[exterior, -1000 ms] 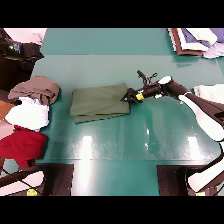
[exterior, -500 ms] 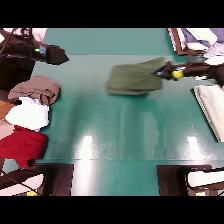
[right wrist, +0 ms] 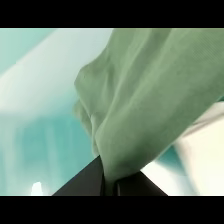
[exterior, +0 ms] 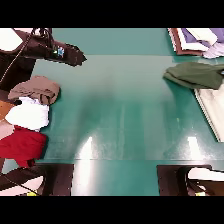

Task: Fold the shirts.

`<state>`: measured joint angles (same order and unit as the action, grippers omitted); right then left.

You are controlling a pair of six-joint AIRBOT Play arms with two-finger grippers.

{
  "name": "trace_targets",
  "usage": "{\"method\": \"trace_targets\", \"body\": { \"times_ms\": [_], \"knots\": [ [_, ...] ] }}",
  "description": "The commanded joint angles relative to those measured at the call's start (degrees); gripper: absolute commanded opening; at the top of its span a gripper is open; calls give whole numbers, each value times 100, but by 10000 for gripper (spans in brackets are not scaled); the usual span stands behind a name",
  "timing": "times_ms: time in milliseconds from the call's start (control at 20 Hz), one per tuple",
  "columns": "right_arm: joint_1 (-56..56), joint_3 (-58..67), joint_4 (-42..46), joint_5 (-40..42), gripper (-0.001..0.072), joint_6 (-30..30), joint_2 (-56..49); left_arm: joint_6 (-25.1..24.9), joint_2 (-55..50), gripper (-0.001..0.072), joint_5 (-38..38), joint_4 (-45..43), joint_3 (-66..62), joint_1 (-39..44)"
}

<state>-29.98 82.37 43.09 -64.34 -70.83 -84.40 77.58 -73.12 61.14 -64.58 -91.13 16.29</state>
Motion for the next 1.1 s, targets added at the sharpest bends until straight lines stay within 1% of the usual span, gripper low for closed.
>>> {"method": "trace_targets", "body": {
  "times_ms": [0,150,400,600,700,800,1050],
  "knots": [
    [-472,50,0,376,15,-4,26,7,-2,24,-68,7,2,50],
    [-557,520,13,179,15,-2,26,4,-9,23,-48,4,2,50],
    [-800,1606,17,-656,15,-4,26,4,-46,23,9,4,2,50],
    [-1064,1934,13,-1187,15,-9,35,4,-81,24,44,4,2,50],
    [-1178,1779,31,-1351,14,-9,144,2,-81,24,109,4,2,50],
    [-1285,1399,190,-1351,14,-9,393,0,-81,24,236,4,2,50],
    [-1657,225,1388,-1419,15,-11,1154,-2,-81,23,278,2,2,50]
  ]
}}
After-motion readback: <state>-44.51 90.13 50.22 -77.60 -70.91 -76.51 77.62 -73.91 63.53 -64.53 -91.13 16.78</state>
